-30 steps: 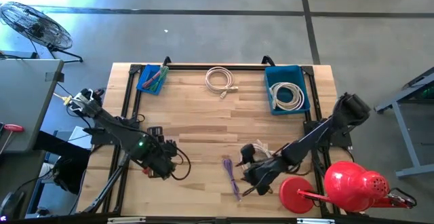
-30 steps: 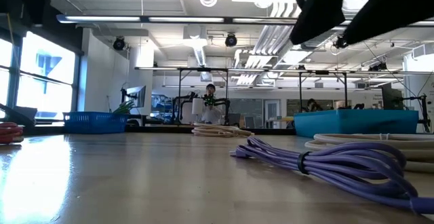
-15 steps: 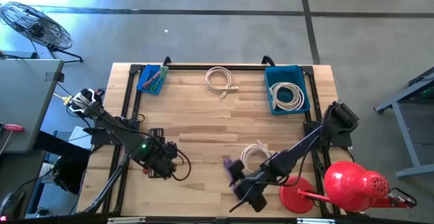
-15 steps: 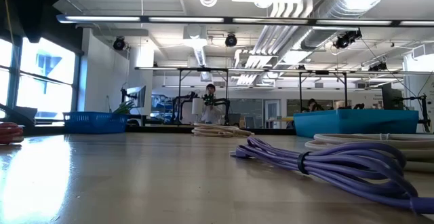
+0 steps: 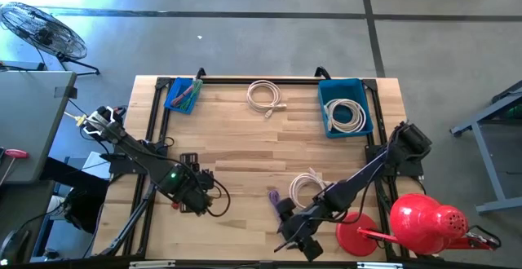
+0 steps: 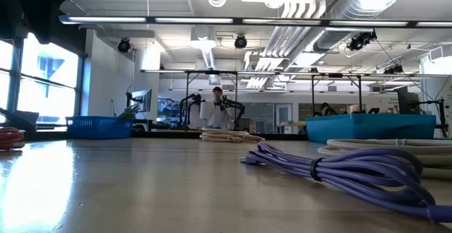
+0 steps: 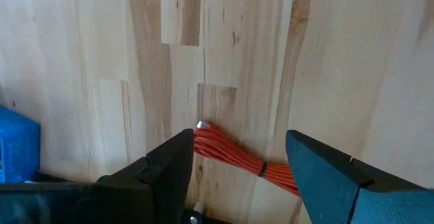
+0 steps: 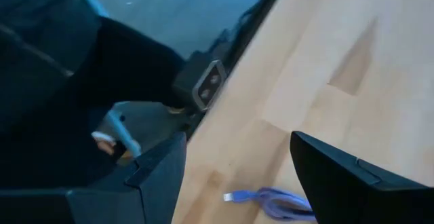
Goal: Pick & Place USB Port
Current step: Put the purple USB cable into the left blue bin
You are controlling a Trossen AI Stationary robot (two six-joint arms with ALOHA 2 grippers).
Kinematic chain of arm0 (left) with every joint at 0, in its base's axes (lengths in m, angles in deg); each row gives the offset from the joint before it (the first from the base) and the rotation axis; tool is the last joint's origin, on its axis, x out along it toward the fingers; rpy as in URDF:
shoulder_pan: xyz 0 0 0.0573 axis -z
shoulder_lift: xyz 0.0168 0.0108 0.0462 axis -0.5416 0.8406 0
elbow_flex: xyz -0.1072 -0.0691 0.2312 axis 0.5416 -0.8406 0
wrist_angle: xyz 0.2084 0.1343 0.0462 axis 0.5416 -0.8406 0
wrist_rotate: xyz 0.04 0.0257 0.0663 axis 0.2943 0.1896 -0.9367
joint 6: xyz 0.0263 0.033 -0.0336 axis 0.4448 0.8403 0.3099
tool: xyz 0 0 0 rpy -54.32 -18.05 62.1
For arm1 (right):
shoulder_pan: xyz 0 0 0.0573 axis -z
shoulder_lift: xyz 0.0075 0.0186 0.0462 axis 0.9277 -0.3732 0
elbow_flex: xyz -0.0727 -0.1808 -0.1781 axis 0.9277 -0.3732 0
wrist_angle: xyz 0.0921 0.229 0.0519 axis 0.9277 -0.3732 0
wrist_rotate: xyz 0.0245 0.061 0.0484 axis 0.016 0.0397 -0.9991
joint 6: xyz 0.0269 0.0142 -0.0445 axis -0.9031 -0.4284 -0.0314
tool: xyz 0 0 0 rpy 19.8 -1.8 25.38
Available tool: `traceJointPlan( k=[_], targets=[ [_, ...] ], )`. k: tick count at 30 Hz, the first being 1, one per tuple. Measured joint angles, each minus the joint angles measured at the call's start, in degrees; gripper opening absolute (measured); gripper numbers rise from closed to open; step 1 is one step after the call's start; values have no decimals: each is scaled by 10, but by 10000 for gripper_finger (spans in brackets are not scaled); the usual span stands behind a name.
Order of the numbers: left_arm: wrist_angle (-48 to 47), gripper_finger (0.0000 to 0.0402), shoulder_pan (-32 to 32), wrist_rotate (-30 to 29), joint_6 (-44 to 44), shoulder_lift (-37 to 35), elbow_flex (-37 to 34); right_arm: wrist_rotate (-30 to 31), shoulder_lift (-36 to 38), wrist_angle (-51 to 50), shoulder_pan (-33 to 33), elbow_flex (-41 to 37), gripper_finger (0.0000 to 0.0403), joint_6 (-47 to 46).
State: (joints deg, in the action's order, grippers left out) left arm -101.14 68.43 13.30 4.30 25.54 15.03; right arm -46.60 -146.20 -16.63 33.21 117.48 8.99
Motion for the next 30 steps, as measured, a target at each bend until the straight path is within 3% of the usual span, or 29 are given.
traceJointPlan(
  k=[3, 11, 17, 23, 30],
  targets=[
    [1, 227, 0, 0, 0, 0, 0, -17, 0, -18, 2, 8, 256, -33],
    [3, 227, 0, -1, 0, 0, 0, 26, 1, -242, 29, 133, 251, -114],
    [15, 227, 0, -1, 0, 0, 0, 15, 3, -293, 66, 189, 248, -288],
    [16, 227, 0, -3, 0, 0, 0, -13, 1, -315, 97, 159, 248, -422],
    [35, 227, 0, -15, 0, 0, 0, -29, 0, -287, 120, 93, 248, -495]
  ],
)
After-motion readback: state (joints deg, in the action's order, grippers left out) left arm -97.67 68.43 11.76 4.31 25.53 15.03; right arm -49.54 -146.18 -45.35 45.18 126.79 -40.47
